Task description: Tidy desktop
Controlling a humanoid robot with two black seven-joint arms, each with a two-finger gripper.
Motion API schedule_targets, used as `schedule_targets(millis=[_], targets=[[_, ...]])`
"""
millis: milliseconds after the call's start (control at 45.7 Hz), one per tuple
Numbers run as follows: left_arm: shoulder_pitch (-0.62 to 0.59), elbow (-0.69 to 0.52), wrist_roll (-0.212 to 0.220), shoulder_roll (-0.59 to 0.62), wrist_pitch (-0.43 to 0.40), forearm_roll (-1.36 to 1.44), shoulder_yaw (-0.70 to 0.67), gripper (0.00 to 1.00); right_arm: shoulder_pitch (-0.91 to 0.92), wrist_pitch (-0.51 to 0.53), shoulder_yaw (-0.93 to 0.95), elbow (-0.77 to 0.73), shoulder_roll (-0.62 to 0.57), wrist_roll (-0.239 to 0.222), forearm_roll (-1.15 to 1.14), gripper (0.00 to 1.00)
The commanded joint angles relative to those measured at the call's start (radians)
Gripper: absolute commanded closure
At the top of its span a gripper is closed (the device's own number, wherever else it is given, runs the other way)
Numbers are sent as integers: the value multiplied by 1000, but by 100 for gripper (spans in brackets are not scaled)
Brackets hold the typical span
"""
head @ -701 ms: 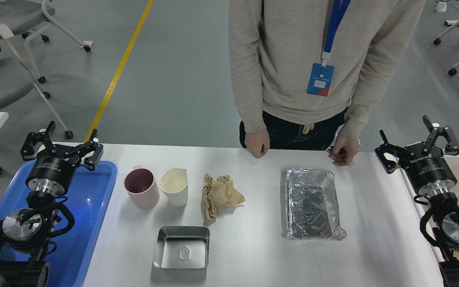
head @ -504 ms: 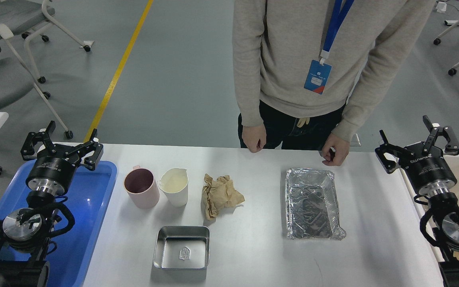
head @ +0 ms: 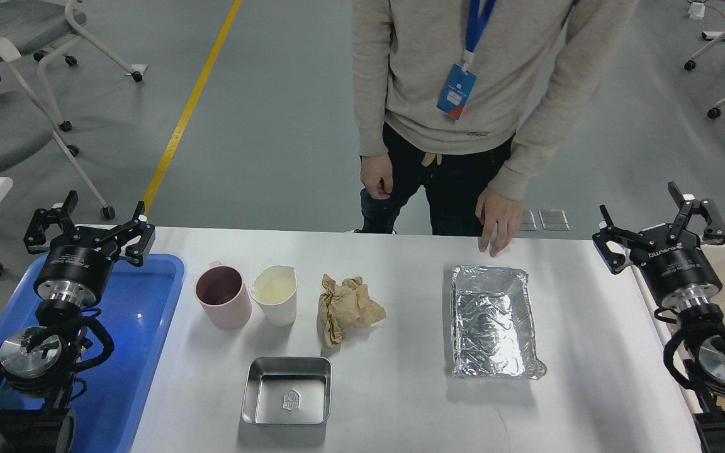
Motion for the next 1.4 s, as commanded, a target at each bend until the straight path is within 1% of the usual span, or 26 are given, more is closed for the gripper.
schedule_targets(millis=[0, 175, 285, 372, 504, 547, 635, 766, 941, 1117, 1204, 1270, 1379], targets=[[8, 9, 12, 8, -6, 0, -31, 3, 0, 0, 1, 0, -1, 0, -1, 0], [-12, 84, 13, 17, -8, 3, -27, 3, -6, -2, 1, 1, 0, 0, -2, 0], [-6, 78, 10, 12, -12, 8, -18, 3, -6, -2, 1, 1, 0, 0, -2, 0], [-5, 69, 9, 11, 0, 10, -16, 3, -6, 0, 1, 1, 0, 0, -2, 0], [3, 42, 9, 37, -2, 25, 18, 3, -8, -2, 1, 1, 3, 0, -4, 0], [6, 42, 9, 63, 0, 54, 38, 3, -9, -2, 1, 1, 3, 0, -4, 0], [6, 42, -6, 115, 12, 149, 91, 3, -9, 0, 0, 1, 9, 0, -4, 0], [6, 35, -6, 198, 55, 259, 179, 4, -9, -2, -2, 0, 15, 0, -4, 0], [6, -38, -6, 337, 60, 275, 283, 4, -9, -2, -3, 0, 17, 0, -21, 0], [-9, -41, -6, 532, 60, 307, 462, 4, -11, 0, -5, 0, 23, 0, -42, 0], [-15, -41, -8, 603, 60, 322, 536, 4, -11, -2, -3, 0, 25, 0, -42, 0], [-21, -44, -8, 650, 60, 348, 571, 4, -9, 0, -5, 0, 25, 0, -42, 0], [-20, -69, -13, 735, 61, 433, 588, 4, -5, -2, -6, 0, 25, 0, -42, 0]])
